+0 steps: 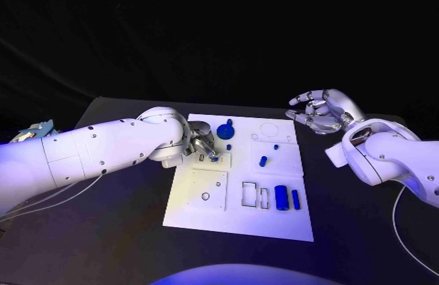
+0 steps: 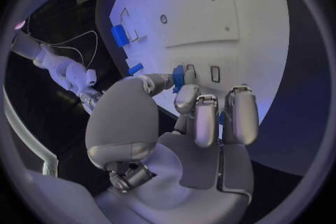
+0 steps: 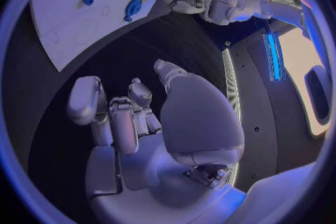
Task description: Assemble the parts on the task board
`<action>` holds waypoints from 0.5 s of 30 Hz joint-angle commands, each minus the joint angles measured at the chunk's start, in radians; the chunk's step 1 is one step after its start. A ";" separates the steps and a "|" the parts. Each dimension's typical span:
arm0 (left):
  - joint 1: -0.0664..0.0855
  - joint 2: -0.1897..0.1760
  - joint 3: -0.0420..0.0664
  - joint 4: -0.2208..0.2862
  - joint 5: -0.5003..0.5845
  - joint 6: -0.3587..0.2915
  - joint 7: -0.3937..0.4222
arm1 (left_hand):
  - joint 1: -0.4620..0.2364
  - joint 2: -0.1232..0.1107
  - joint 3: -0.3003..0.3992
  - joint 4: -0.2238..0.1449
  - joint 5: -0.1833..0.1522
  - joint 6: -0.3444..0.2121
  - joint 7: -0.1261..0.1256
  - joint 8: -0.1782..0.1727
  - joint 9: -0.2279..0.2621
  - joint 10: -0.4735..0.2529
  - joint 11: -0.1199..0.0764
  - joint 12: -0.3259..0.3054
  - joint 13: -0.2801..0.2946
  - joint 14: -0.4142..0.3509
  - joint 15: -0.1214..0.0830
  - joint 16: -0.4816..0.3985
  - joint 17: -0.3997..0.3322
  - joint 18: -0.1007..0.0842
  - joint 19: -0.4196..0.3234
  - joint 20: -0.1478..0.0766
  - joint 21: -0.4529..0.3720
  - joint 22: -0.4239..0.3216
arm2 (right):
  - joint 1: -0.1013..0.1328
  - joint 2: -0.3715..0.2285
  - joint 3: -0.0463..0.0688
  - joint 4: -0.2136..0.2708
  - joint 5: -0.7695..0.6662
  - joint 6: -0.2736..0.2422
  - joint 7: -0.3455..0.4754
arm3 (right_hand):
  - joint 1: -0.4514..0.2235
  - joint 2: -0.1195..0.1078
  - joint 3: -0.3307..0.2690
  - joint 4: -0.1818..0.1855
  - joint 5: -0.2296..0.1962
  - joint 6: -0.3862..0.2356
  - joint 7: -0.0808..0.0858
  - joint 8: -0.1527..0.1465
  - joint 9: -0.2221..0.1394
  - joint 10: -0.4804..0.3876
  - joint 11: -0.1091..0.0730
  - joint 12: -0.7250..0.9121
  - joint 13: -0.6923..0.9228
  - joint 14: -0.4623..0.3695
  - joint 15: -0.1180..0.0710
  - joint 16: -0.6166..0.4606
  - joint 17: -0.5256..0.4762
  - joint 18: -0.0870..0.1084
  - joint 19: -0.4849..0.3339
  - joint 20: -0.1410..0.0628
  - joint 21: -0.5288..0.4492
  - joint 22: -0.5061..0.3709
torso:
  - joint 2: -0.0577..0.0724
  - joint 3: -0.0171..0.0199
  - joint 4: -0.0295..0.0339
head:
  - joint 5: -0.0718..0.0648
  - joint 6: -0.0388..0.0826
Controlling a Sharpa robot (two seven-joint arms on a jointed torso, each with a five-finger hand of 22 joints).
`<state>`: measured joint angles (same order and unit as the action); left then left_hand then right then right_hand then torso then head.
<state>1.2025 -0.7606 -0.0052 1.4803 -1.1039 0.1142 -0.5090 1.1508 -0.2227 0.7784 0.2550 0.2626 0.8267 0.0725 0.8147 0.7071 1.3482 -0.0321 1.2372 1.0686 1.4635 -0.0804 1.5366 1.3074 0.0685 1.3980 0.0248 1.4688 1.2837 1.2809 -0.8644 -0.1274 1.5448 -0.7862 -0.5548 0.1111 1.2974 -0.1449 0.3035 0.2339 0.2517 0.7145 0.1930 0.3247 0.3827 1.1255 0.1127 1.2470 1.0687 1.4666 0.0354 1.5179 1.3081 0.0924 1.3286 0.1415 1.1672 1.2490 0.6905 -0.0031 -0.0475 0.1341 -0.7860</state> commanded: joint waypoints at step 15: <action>-0.003 0.007 -0.001 0.001 -0.070 0.007 -0.030 | -0.020 0.004 0.167 -0.162 0.002 0.046 -0.039 0.013 0.078 0.020 -0.006 0.017 0.017 0.093 -0.011 0.007 0.208 -0.011 0.015 -0.001 0.010 0.016 | -0.004 0.001 0.000 -0.003 0.000 0.010 0.007 | -0.008 -0.002 0.001 0.006 0.004 0.005 -0.001 0.006 -0.002 0.004 -0.005 0.004 0.000 0.057 -0.004 -0.004 0.084 0.006 -0.002 -0.007 -0.006 0.000 | 0.000 0.0003 0.0002 | 0.004 -0.006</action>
<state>1.1997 -0.7554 -0.0065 1.4803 -1.1562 0.1073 -0.5282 1.1351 -0.2225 0.7785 0.2548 0.2615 0.8302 0.0690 0.8209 0.7076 1.3607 -0.0409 1.2509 1.0842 1.4670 -0.0839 1.5366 1.3074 0.0685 1.4064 0.0234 1.4734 1.2989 1.2781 -0.8638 -0.1277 1.5418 -0.7850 -0.5548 0.1112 1.2975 -0.1449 0.3037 0.2336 0.2516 0.7145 0.1930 0.3247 0.3819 1.1255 0.1127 1.2469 1.0688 1.4666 0.0354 1.5179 1.3079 0.0924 1.3286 0.1415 1.1672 1.2489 0.6904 -0.0028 -0.0465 0.1373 -0.7911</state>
